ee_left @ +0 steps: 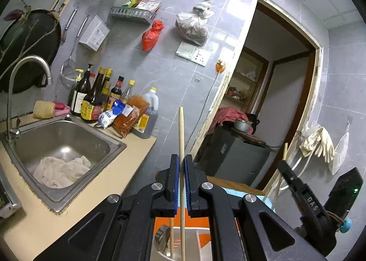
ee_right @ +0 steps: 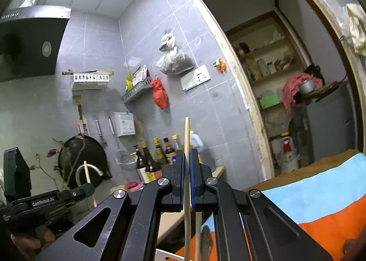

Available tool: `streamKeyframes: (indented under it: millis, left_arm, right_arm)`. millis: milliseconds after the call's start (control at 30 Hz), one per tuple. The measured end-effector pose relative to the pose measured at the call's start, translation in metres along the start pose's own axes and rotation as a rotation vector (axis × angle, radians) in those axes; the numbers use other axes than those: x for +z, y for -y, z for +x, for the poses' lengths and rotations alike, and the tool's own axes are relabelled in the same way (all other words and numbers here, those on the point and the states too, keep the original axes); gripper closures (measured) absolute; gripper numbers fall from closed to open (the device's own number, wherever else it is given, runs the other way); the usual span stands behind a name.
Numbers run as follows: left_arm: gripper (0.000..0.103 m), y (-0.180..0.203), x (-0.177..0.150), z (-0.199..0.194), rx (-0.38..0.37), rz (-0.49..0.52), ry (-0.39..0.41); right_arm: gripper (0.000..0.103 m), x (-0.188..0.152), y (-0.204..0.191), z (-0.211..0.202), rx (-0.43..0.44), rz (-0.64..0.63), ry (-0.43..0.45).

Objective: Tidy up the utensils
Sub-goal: 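Lift both held chopsticks and carry them to the white basket, then lower the chopsticks into the basket and open both tools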

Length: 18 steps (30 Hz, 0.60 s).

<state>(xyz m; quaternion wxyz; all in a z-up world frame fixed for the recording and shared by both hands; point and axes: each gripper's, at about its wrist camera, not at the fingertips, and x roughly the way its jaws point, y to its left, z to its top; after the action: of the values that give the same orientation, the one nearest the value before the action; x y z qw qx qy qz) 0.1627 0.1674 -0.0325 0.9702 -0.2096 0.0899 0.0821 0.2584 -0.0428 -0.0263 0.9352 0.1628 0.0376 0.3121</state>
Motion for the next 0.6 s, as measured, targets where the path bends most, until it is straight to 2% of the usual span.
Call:
streamKeyframes:
  millis: [300,600]
  left_arm:
    - [0.098,0.000,-0.019,0.005,0.044,0.001,0.004]
    - [0.098,-0.001,-0.024,0.006,0.027,0.006,-0.049]
  right_arm:
    - [0.099,-0.014,0.007,0.003,-0.009,-0.004,-0.007]
    - [0.099,-0.025,0.009,-0.002,0.002,-0.003,-0.028]
